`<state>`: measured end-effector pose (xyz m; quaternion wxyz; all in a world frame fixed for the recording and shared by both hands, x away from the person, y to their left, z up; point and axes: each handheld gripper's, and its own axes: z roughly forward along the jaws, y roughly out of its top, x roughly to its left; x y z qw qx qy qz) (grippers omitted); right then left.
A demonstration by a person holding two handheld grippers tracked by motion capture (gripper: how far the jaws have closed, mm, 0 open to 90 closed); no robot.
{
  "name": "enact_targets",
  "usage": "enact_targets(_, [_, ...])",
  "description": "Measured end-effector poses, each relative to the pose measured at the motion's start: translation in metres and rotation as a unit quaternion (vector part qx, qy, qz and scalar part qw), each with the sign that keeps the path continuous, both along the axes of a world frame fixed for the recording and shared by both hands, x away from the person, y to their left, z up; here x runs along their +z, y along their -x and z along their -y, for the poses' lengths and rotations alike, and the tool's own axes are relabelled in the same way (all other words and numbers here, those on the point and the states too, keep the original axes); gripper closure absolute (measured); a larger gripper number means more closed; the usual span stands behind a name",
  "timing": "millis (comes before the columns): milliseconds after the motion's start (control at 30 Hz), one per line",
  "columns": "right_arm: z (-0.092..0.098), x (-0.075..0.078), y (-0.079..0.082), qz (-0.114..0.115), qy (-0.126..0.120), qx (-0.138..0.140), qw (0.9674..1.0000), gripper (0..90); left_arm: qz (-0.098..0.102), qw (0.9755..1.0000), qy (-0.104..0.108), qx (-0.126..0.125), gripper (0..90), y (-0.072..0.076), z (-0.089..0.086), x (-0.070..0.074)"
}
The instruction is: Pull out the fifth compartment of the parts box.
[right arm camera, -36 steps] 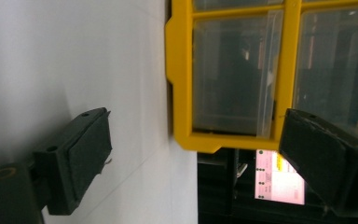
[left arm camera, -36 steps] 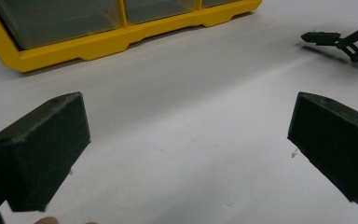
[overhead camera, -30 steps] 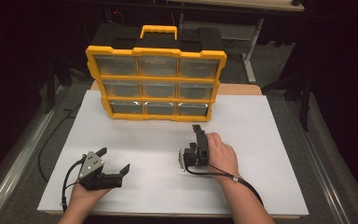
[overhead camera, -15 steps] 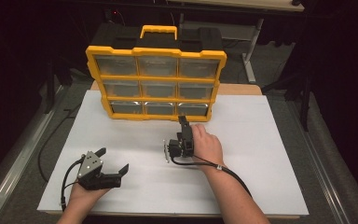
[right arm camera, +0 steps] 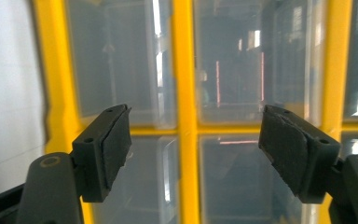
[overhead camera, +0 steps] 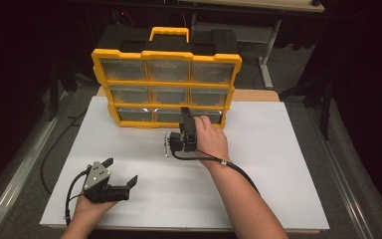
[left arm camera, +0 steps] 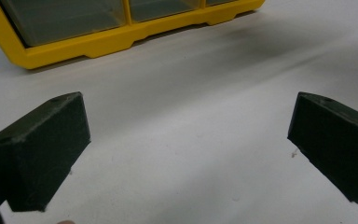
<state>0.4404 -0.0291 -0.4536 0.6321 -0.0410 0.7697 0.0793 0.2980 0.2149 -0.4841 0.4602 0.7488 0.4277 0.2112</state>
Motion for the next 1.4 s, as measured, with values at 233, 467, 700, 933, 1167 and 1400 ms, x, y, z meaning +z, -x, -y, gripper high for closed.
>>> enact_targets(233, [-0.011, 0.019, -0.009, 0.021, -0.009, 0.004, 0.9997, 36.0, -0.003, 1.0000, 0.000, -0.005, 0.0, 0.000, 0.000, -0.001])
enact_targets(467, [-0.018, 0.041, -0.018, 0.045, -0.007, 0.002, 0.9990, 46.4, -0.003, 1.0000, 0.003, -0.005, 0.0, 0.000, 0.000, -0.001])
enact_targets(700, [-0.022, 0.051, -0.027, 0.050, -0.002, -0.003, 0.9987, 60.6, -0.004, 1.0000, 0.008, -0.003, 0.0, 0.000, 0.001, -0.001])
enact_targets(933, [-0.025, 0.050, -0.033, 0.052, 0.007, -0.008, 0.9986, 70.3, -0.005, 1.0000, 0.006, -0.004, 0.0, 0.000, 0.000, -0.001])
enact_targets(1167, [-0.028, 0.048, -0.034, 0.072, 0.010, -0.017, 0.9972, 78.2, -0.004, 0.9999, 0.010, -0.002, 0.0, 0.001, -0.001, -0.001])
enact_targets(1400, [-0.029, 0.049, -0.034, 0.073, 0.020, -0.020, 0.9969, 79.7, -0.002, 0.9999, 0.013, 0.003, 0.0, 0.001, -0.003, 0.000])
